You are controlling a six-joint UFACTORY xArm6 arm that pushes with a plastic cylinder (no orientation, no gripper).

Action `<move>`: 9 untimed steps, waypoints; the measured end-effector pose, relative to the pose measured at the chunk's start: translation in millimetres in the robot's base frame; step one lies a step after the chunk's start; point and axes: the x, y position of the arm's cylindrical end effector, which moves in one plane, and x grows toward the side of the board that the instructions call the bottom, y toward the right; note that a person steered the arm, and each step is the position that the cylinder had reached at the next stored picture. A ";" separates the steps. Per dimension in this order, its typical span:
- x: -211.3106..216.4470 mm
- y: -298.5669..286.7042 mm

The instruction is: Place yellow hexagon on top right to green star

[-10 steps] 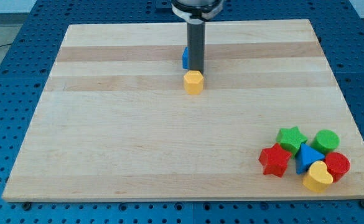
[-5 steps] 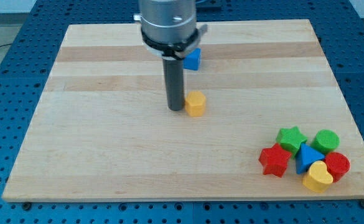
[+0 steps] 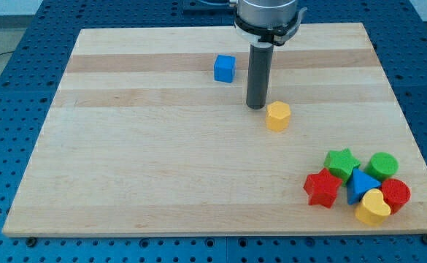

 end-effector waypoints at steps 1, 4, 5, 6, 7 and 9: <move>21.4 9.3; 19.1 58.8; 34.0 74.7; 45.1 76.6; 48.3 70.0; 68.2 43.9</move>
